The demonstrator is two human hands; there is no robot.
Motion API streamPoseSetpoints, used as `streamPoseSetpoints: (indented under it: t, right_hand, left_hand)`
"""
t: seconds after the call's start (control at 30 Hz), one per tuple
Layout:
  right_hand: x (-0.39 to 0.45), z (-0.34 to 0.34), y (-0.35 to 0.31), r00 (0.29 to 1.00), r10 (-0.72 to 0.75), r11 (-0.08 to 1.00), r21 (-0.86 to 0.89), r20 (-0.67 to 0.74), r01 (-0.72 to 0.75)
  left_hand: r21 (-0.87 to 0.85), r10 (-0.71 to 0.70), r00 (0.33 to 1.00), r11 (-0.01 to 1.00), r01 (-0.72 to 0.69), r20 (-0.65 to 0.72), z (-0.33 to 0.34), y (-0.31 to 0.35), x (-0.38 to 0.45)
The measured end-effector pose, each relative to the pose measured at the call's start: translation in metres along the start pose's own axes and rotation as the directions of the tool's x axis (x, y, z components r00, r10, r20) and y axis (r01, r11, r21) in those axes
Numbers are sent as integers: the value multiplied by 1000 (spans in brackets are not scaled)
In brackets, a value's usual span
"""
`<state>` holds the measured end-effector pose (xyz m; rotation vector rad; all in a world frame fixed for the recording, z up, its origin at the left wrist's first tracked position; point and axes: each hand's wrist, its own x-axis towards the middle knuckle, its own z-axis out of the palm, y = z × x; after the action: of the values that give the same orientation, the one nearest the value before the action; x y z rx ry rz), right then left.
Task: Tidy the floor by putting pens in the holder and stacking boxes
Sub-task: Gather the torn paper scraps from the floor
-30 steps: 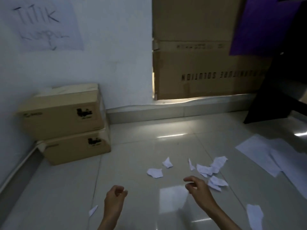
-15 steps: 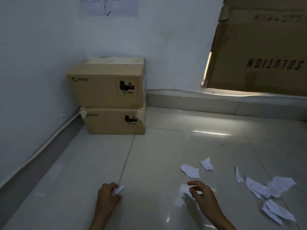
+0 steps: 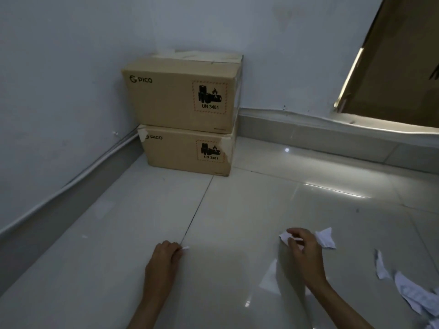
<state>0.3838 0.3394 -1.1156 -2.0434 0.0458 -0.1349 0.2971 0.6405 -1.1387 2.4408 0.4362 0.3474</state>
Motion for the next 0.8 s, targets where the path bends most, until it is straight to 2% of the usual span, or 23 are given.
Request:
streamPoseSetpoints:
  t: [0.07,0.17,0.3,0.33,0.37,0.43,0.53,0.6,0.7,0.8]
  right_hand:
    - [13,-4,9,996,-21,985,-168,81,35]
    - [17,-5,21,976,-57,903,-407,210,140]
    - [6,-9,21,941,-79,735,-618,329,278]
    - [6,-13,16,942,-69,729,-628,330,273]
    - [7,-15,11,946,-58,750,-612,318,251]
    - [8,-23,5,966,-50,859,-482,254,172]
    - [0,-35,-4,992,-20,986,-165,121,40]
    - [-6,-41,-13,994,9,1000,-8,106,-8]
    - [-15,-49,-27,979,67,969,222,193,-110]
    - [-23,-53,-34,954,72,937,308,290,-164]
  left_hand:
    - [-62,-21,999,998,18,-49,-1,11,-3]
    - [-205,-48,995,978,29,-85,-2,33,-9]
    - [-386,-99,991,921,56,-91,3,75,-21]
    - [-440,-109,991,896,65,-76,6,86,-23]
    - [-489,-126,990,869,83,-55,10,95,-24]
    - [-565,-149,989,816,123,0,19,113,-23]
    - [-631,-148,985,758,168,84,31,140,-27]
    - [-630,-121,986,759,165,113,37,153,-31]
    - [-594,-85,982,787,169,168,47,166,-36]
    - [-575,-63,965,793,203,254,52,175,-42]
